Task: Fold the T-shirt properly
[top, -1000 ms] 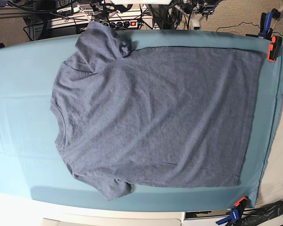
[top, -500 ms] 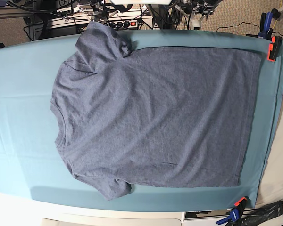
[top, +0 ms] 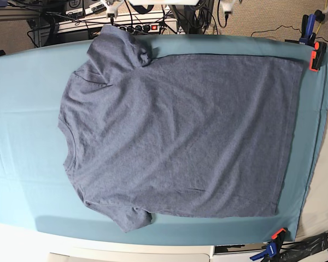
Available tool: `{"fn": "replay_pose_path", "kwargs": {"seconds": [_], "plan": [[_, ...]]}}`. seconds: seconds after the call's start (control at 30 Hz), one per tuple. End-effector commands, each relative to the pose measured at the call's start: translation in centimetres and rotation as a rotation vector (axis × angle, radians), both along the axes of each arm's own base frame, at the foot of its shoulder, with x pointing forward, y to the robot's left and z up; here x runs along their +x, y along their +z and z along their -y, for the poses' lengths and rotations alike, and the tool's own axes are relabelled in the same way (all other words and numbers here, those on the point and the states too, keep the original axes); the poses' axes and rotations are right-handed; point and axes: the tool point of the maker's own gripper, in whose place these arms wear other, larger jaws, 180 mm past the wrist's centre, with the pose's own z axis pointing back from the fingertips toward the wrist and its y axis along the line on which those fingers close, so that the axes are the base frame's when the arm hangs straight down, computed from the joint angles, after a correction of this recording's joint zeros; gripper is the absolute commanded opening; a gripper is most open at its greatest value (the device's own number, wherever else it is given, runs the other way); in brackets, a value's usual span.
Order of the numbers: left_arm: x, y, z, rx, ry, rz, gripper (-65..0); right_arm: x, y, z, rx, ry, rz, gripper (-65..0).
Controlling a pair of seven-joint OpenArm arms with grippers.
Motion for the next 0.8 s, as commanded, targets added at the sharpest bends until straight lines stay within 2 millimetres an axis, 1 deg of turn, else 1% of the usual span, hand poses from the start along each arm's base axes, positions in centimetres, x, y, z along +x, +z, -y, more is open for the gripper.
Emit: {"fn": "replay_pose_path", "kwargs": {"seconds": [0.0,0.03,0.13,0.23,0.3,0.4,0.47,0.53,0.6,0.67,0.77], "plan": [[-1.2,0.2,-0.4,-0.002,-0.002,-0.020,-61.1,-0.2,0.3,1.0,-0.016,0.009,0.012,-65.0],[-2.2,0.5,-0.4,-0.005,-0.006,-0.040,-61.1,-0.7,0.5,1.5,-0.025,0.027,0.009,-65.0],[-5.0,1.6,-1.8,-0.017,-0.026,-0.094,-61.1,-2.4,1.5,3.5,-0.062,0.071,0.001,-65.0],[-6.2,3.1,-4.5,-0.021,-0.064,-0.056,-61.1,-3.5,3.3,6.5,-0.114,0.117,0.025,-65.0],[-6.4,4.4,-7.0,0.006,-0.105,-0.013,-61.1,-3.6,4.9,8.7,-0.152,0.163,0.055,-65.0],[-5.8,6.8,-10.7,0.056,-0.184,0.062,-61.1,-3.1,7.7,12.0,-0.210,0.247,0.103,-65.0],[-4.8,8.6,-12.7,0.080,-0.254,0.113,-61.1,-2.4,9.7,13.7,-0.241,0.310,0.138,-65.0],[-4.0,10.2,-14.2,0.109,-0.337,0.152,-61.1,-1.5,11.5,15.0,-0.263,0.372,0.175,-65.0],[-3.2,11.7,-15.4,0.142,-0.423,0.185,-61.0,-0.9,13.1,15.8,-0.275,0.430,0.201,-65.0],[-2.3,13.1,-16.1,0.171,-0.503,0.217,-61.0,-0.3,14.6,16.2,-0.295,0.476,0.228,-65.0],[-0.7,15.0,-16.3,0.200,-0.626,0.271,-61.0,1.5,16.8,16.5,-0.370,0.559,0.288,-65.0]]}}
